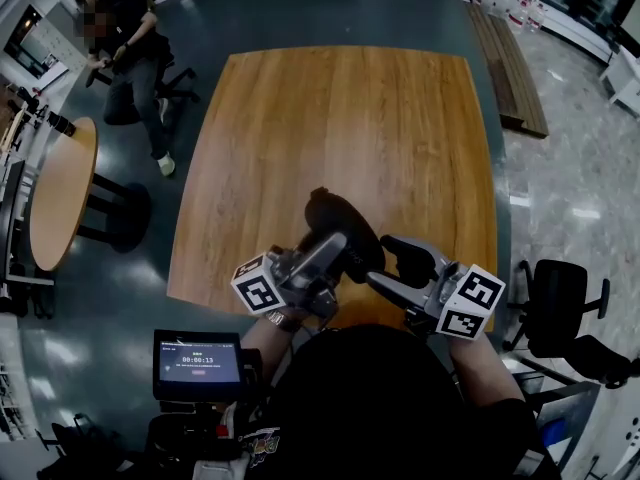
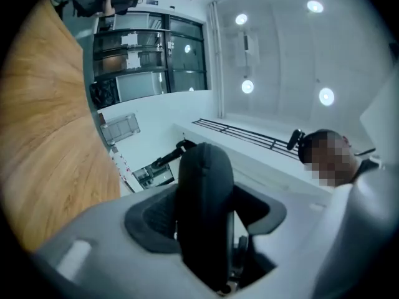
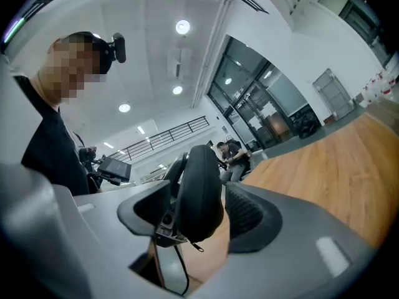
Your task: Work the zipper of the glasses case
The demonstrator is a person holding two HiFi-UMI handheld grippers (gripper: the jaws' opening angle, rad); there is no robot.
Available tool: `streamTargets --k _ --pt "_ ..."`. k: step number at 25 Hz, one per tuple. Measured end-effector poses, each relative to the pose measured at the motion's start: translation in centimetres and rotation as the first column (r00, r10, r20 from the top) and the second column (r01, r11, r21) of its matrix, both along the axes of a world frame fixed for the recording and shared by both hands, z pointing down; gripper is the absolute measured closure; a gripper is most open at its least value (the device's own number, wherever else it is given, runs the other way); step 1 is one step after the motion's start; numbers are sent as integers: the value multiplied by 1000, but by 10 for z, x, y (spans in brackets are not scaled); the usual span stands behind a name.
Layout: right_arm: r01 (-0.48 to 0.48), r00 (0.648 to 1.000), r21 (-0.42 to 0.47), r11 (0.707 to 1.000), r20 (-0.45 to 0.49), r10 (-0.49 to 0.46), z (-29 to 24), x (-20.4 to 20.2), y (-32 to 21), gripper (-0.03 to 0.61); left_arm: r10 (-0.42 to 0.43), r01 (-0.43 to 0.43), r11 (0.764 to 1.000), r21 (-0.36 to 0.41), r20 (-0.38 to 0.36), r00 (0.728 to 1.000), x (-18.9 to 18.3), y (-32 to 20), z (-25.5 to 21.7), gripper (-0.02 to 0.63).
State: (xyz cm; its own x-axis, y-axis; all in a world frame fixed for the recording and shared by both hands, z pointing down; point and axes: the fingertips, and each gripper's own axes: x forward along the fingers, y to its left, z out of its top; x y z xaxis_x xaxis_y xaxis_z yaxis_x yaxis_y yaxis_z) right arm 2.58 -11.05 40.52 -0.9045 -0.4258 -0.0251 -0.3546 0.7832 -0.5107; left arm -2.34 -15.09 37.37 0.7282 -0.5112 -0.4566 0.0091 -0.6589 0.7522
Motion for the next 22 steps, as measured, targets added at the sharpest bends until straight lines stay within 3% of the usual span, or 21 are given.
streamTargets --k 8,13,17,20,22 --pt "71 997 -105 992 -27 -74 21 -18 8 322 50 -52 998 29 72 996 8 13 5 350" --pt "63 998 -128 990 -12 -65 27 -20 9 336 36 -40 999 36 109 993 4 13 13 342" --pt "25 1000 -157 987 -11 -27 33 -14 5 337 -59 43 997 71 241 969 -9 7 26 316" --pt "-22 999 -225 974 19 27 46 1 -2 339 -167 159 986 49 272 948 -41 -2 39 342" --pt "-92 995 -271 958 3 96 68 16 -14 339 -253 255 966 38 325 911 -64 -7 52 354"
